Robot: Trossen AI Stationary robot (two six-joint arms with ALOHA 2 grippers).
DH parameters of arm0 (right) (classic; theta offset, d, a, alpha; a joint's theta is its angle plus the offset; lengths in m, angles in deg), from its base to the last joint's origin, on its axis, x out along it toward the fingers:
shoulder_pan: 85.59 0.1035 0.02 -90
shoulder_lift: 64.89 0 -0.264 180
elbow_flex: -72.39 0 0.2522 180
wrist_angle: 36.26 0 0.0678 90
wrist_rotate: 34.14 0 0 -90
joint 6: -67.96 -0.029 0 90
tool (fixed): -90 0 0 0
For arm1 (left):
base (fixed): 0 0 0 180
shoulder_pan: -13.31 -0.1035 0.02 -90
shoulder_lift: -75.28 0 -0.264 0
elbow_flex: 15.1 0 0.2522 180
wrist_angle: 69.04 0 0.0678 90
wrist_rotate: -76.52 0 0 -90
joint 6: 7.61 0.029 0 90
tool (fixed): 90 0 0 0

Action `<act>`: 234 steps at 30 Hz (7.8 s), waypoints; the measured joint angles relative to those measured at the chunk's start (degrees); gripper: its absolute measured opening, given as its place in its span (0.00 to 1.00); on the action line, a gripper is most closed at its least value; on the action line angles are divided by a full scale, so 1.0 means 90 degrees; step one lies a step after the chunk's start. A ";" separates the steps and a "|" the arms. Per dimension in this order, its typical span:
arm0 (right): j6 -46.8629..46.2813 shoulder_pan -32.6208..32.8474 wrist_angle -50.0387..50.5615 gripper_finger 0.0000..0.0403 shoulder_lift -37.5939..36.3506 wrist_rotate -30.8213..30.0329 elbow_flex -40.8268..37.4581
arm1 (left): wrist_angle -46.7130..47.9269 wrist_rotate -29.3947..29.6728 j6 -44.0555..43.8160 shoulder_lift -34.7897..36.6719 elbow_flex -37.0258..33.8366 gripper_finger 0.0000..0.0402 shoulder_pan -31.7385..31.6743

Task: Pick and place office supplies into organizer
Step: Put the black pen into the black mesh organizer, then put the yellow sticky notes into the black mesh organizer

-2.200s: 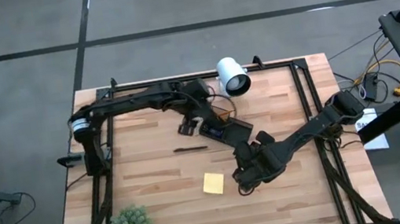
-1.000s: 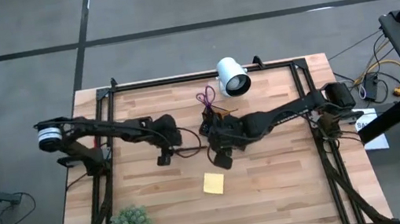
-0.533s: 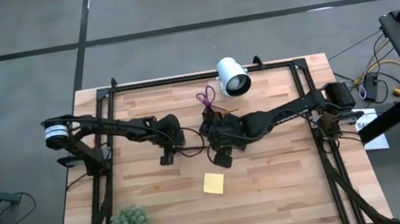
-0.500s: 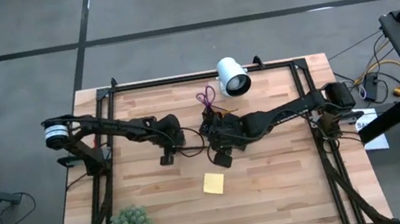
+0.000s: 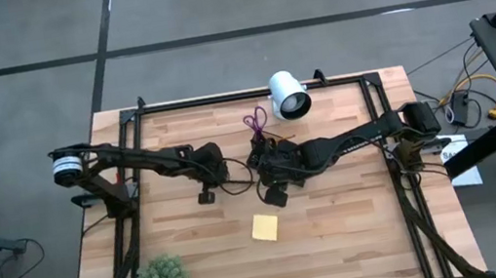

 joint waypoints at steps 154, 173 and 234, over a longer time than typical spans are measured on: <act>0.1331 -0.0384 -0.2565 0.07 0.2567 0.1299 0.0658 | -0.0180 -0.0726 -0.0783 0.0649 -0.0940 0.13 0.0075; 0.1103 -0.0324 -0.0569 0.21 0.2005 0.0464 0.1178 | 0.1411 0.0354 -0.0501 0.1408 -0.0282 0.07 0.0085; -0.4845 0.2562 0.3622 0.20 0.0505 -0.1311 0.0916 | 0.0121 0.4905 0.7828 -0.1652 0.3986 0.34 0.1033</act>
